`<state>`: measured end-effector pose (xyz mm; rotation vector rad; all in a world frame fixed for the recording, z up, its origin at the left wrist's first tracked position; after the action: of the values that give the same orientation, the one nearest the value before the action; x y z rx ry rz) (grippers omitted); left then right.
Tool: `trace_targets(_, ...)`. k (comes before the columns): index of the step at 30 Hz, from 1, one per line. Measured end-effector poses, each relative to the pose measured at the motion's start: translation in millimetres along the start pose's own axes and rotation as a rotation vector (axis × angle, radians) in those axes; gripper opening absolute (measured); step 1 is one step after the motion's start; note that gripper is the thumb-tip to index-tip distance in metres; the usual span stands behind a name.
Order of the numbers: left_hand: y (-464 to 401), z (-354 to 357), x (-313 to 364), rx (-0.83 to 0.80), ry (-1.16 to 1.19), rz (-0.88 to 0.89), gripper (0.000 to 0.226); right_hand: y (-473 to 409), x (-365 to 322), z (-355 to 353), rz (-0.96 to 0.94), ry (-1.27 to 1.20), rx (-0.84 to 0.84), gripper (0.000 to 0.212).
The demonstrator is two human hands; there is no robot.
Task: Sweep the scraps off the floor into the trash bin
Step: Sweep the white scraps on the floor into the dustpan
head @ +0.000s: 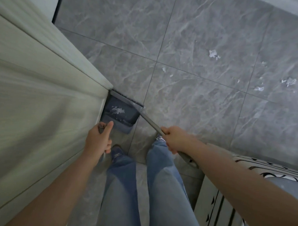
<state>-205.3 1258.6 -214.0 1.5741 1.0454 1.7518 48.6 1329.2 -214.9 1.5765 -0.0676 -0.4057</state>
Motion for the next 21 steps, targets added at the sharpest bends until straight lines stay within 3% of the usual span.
trace_targets(7,-30.5,22.1,41.8,-0.076,-0.254,0.011,0.036,18.4,39.3,-68.8,-0.079,-0.334,0.255,0.034)
trace_targets(12,-58.7,32.7,89.3,-0.061,-0.524,0.042,0.033,-18.9,52.9,-155.3,-0.035,-0.384,0.390,0.024)
trace_targets(16,-74.9,40.9,115.5,-0.097,-0.658,0.019,0.030,-54.0,72.3,-193.6,0.096,-0.356,0.380,0.034)
trace_targets(21,-81.1,59.3,130.4,-0.101,-0.957,0.060,0.035,-49.5,57.0,-125.6,0.038,-0.357,0.215,0.018)
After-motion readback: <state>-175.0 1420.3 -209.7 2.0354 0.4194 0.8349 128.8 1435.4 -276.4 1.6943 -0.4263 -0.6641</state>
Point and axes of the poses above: each hand's wrist, its own y-axis away from the middle knuckle, its own z-axis out of the palm, x = y × z, the point moved 9 cm from there along -y, towards the middle knuckle, and after that the axes turned 15 degrees about -x, right-handed, at the moved point
